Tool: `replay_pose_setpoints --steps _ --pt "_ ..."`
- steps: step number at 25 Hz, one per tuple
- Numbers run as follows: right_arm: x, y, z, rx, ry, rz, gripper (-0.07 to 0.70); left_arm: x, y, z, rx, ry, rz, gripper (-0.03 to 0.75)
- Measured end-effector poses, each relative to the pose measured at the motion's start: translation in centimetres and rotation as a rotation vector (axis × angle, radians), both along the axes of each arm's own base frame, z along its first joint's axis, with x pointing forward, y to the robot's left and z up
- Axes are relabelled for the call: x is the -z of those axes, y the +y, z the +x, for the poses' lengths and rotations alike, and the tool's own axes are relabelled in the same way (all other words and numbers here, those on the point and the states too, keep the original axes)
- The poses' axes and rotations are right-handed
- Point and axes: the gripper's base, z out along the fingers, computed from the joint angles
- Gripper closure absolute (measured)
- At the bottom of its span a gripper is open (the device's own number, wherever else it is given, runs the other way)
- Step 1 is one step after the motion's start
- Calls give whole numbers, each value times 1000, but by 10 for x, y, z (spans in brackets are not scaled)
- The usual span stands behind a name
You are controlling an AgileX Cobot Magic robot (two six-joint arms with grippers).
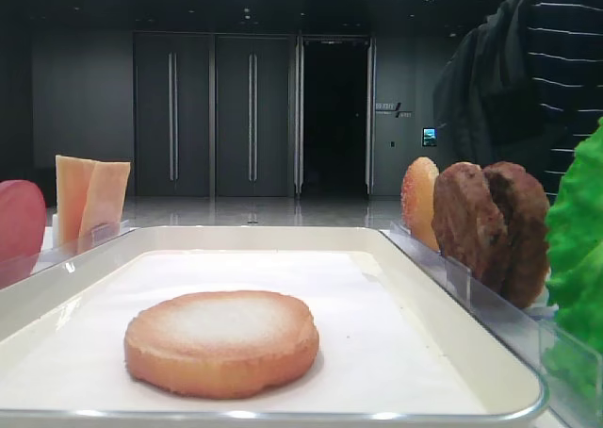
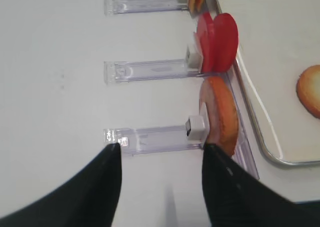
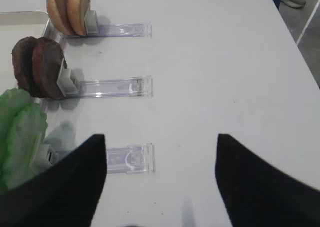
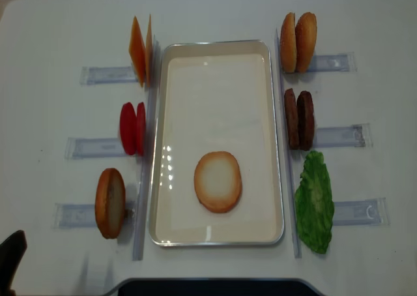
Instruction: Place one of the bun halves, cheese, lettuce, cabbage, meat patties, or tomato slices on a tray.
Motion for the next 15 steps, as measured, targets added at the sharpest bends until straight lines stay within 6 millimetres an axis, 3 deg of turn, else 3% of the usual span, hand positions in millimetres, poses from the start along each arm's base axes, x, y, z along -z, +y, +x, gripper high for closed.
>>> replay_pose_setpoints --steps 15 --pt "0 0 0 0 0 1 157 0 0 -11 -56 -74 -9 317"
